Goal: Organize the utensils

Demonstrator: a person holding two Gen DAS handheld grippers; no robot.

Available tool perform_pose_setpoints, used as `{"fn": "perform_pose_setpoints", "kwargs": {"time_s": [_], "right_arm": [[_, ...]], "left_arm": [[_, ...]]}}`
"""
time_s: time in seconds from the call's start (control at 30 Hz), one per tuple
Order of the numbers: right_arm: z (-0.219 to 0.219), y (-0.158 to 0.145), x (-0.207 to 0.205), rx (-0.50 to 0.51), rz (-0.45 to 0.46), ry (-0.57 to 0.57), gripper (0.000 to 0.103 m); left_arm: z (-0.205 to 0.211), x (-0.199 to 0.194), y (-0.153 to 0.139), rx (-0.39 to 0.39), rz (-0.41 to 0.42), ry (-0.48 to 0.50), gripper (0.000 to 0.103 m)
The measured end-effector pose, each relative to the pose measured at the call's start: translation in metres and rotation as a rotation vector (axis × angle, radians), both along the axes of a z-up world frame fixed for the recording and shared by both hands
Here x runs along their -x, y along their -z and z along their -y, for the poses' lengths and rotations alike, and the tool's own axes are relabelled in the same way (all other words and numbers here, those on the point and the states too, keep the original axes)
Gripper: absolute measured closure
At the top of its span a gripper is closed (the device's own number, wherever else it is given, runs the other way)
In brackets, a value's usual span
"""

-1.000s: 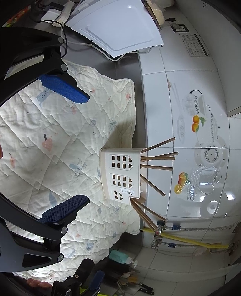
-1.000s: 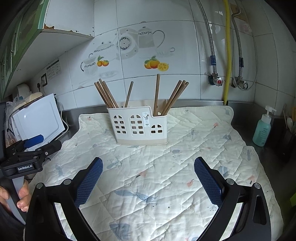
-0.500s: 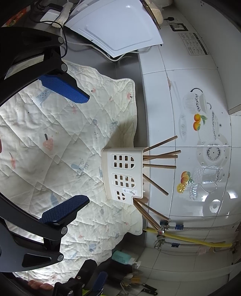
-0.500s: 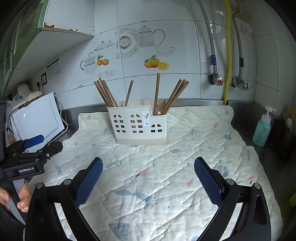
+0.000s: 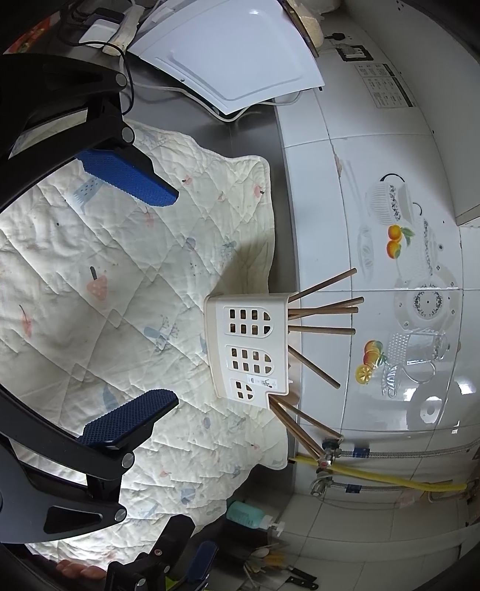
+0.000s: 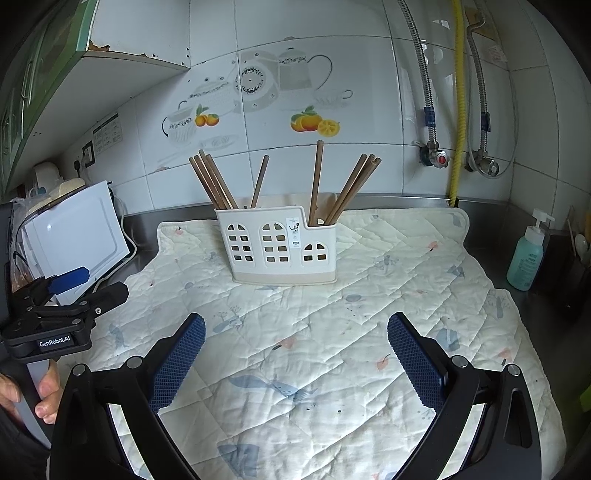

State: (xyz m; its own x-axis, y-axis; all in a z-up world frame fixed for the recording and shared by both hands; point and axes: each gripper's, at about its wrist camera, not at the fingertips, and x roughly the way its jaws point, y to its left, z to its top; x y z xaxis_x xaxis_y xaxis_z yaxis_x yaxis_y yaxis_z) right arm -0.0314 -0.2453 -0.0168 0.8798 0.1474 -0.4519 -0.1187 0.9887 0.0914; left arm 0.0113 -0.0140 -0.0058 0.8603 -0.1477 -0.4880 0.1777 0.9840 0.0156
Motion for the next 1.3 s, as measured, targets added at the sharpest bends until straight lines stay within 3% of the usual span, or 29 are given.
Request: {"fn": "perform_pose_setpoints", "kwargs": {"time_s": [1.3], "right_arm": [[-0.0032, 0.0009, 0.0005, 0.001, -0.003, -0.004, 0.007]], "left_arm": [[0.0019, 0.0004, 0.0024, -0.005, -0.002, -0.008, 0.005]]}}
